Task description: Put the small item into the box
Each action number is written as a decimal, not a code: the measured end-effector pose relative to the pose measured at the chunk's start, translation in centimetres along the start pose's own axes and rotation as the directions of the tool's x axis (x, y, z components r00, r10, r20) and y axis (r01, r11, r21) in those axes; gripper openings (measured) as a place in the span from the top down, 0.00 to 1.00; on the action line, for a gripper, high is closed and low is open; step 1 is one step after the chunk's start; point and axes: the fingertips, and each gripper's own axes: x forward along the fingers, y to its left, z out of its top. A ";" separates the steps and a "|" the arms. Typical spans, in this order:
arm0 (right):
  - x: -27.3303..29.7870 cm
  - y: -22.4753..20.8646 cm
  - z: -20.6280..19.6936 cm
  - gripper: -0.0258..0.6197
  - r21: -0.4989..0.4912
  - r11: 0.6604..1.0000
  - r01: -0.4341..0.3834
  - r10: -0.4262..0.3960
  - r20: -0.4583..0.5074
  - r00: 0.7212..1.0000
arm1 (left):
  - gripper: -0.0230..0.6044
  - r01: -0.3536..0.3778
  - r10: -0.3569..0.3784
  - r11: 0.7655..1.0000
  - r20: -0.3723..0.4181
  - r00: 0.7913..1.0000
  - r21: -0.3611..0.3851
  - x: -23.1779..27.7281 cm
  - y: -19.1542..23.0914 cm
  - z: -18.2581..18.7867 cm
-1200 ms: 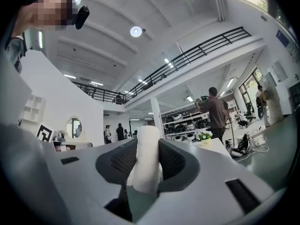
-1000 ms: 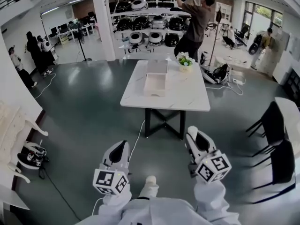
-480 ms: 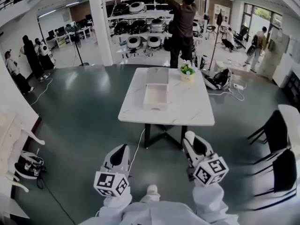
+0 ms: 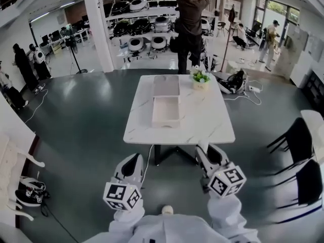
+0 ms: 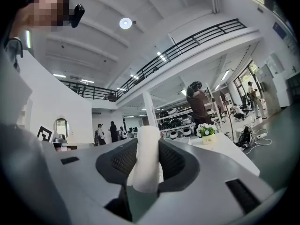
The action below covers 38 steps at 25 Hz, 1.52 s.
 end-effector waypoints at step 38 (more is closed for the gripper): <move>19.6 -12.6 -1.7 0.77 0.059 0.998 -0.004 0.010 -0.098 0.995 | 0.97 -0.002 -0.004 0.997 -0.084 0.996 -0.072 20.6 8.9 -3.0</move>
